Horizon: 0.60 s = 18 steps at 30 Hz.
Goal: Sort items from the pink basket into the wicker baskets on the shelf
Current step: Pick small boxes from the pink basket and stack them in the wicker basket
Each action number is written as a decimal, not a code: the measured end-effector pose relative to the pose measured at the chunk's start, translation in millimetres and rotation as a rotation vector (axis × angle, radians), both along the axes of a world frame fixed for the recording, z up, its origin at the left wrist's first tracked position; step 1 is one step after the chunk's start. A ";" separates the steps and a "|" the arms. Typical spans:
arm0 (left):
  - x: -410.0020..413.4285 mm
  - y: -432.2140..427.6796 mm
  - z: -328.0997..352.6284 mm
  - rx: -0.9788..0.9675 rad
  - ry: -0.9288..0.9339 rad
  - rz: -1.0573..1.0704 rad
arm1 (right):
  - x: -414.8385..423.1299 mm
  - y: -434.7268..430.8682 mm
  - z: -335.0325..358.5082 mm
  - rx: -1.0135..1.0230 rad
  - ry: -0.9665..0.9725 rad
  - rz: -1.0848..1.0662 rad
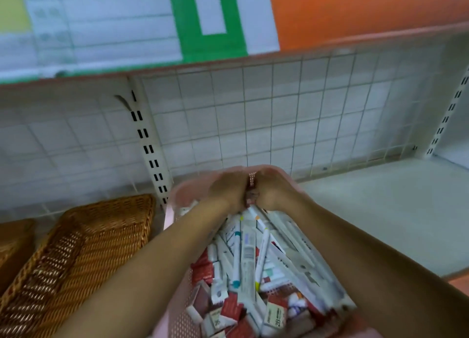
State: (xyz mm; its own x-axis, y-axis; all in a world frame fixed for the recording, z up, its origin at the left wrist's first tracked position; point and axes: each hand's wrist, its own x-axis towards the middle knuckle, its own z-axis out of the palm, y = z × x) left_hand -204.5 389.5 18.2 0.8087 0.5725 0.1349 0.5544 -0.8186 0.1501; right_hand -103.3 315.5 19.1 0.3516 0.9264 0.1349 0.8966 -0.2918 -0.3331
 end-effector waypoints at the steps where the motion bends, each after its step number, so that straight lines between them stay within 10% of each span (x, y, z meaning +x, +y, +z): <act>1: -4.2 -1.4 1.8 -0.014 -0.016 0.022 | -0.8 -1.5 1.6 0.025 -0.001 0.003; 18: -136.5 -41.3 36.1 -0.550 -0.762 0.371 | -98.6 -34.9 80.6 0.057 -0.003 0.335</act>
State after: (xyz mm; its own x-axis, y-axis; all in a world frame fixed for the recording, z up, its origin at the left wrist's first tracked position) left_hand -341.0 348.2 54.3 0.3758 0.9085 0.1826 0.3590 -0.3244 0.8752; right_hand -201.9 280.7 99.7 0.0282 0.9814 0.1899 0.9405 0.0383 -0.3376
